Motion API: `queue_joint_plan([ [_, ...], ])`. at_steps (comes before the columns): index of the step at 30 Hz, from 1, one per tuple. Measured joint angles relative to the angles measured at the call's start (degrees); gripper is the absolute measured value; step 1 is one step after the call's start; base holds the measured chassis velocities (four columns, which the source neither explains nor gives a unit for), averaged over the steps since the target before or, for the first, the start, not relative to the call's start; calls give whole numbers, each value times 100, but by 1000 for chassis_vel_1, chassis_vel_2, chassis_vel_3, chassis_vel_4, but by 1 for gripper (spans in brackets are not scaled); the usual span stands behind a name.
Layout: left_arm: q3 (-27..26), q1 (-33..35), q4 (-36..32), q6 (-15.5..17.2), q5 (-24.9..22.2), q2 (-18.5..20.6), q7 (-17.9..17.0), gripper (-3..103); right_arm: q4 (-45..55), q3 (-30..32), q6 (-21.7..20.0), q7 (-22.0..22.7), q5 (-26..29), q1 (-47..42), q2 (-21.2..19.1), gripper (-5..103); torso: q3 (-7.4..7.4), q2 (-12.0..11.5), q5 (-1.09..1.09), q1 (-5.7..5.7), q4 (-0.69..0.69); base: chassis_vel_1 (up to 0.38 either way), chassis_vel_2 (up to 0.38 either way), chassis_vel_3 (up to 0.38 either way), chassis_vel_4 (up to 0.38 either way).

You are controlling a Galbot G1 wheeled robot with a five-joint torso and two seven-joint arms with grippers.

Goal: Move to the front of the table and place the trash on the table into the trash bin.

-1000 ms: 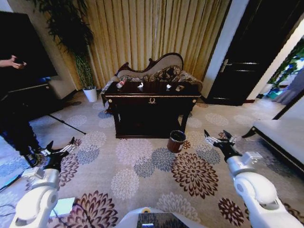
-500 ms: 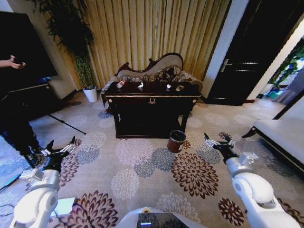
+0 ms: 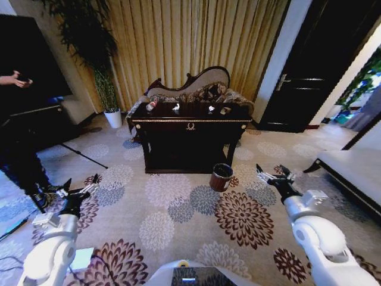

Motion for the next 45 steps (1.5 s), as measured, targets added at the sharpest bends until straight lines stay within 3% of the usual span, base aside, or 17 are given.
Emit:
queue_joint_plan([
  [39,3,55,17,-178,41,0,88,100,-5,-109,127,-41,-120,-34,118,100,1,-1,1,2,3,-85,87,91,-86],
  [45,-39,-2,-101,-68,-39,67,65,100,-13,-67,129,-41,-55,17,25,100,0,0,0,0,-1,-148,115,123,-125],
])
